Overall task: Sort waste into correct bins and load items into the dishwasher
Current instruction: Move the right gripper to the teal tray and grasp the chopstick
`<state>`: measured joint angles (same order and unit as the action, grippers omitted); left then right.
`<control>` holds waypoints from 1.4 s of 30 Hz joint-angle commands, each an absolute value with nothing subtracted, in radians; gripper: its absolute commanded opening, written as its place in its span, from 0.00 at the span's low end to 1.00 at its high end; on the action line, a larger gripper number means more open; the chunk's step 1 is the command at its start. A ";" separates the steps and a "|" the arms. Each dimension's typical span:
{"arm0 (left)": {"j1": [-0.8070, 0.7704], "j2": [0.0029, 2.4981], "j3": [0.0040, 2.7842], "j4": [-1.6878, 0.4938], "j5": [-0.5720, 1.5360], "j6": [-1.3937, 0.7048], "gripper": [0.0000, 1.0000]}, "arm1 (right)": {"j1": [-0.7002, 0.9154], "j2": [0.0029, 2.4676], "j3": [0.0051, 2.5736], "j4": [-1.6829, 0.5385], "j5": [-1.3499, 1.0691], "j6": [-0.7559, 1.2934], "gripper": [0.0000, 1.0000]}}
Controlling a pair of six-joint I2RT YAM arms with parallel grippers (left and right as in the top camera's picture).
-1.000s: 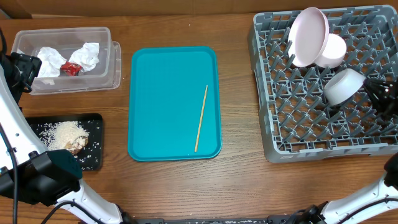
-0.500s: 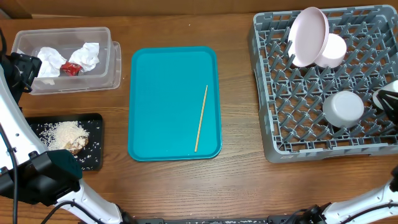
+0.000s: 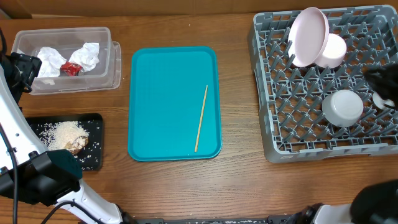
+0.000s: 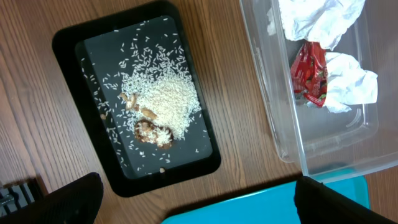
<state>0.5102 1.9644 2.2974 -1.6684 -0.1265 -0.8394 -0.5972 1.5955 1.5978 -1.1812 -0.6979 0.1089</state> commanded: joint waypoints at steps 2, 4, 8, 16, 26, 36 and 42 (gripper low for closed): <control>0.504 1.974 2.297 -1.667 -0.126 -0.853 1.00 | -0.296 1.508 1.624 -1.171 -0.357 0.278 0.17; 0.504 1.974 2.297 -1.667 -0.126 -0.852 1.00 | -0.157 1.514 1.622 -1.164 -0.240 0.347 0.17; 0.504 1.974 2.297 -1.667 -0.126 -0.853 1.00 | 0.107 1.562 1.602 -1.118 -0.101 0.434 0.17; 0.504 1.974 2.297 -1.667 -0.126 -0.853 1.00 | 0.445 1.773 1.568 -0.990 -0.043 0.545 0.20; 0.504 1.974 2.297 -1.667 -0.126 -0.853 1.00 | 0.627 2.029 1.568 -0.880 -0.011 0.628 0.23; 0.503 1.974 2.297 -1.667 -0.126 -0.853 1.00 | 0.692 2.124 1.568 -0.842 0.068 0.667 0.25; 0.504 1.974 2.297 -1.667 -0.126 -0.852 1.00 | 0.694 2.157 1.568 -0.841 0.096 0.667 0.29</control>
<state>0.5102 1.9644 2.2974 -1.6684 -0.1265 -0.8394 0.6907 2.1330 1.5723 -0.8452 0.0597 0.6510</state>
